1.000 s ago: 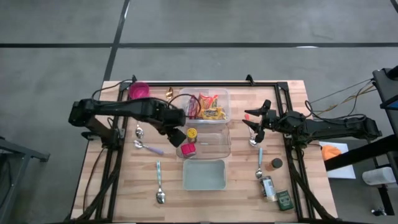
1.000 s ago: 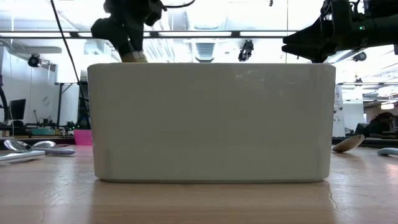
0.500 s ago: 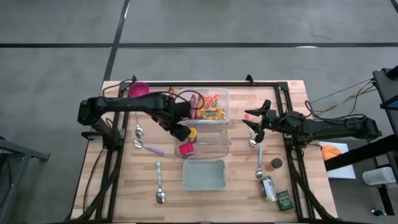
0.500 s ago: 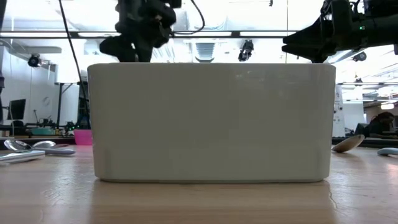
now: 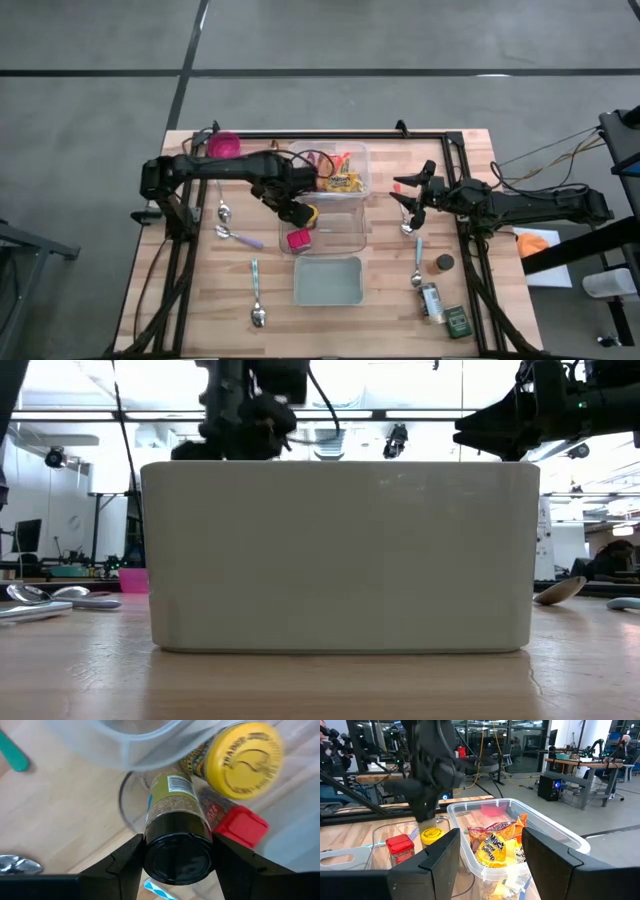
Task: Pick & Place Food Item
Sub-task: Put the green spice bottle into the transparent bin
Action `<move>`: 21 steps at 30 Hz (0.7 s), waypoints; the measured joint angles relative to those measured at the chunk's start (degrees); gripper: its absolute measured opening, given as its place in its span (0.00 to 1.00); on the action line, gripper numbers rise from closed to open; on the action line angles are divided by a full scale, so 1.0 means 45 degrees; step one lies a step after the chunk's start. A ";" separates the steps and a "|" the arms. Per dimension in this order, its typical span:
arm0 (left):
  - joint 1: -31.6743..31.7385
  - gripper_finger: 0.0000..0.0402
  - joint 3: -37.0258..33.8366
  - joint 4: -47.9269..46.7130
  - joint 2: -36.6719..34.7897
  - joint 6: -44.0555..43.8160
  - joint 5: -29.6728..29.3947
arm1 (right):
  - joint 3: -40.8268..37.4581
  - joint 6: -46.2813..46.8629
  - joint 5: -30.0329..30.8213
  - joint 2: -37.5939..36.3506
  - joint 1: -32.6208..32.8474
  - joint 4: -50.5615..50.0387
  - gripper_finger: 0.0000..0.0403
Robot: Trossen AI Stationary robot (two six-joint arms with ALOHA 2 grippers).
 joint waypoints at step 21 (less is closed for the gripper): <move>0.0010 0.51 -0.0015 0.0327 0.0564 0.0243 -0.0163 | 0.0000 0.0000 0.0000 0.0005 0.0000 -0.0019 0.52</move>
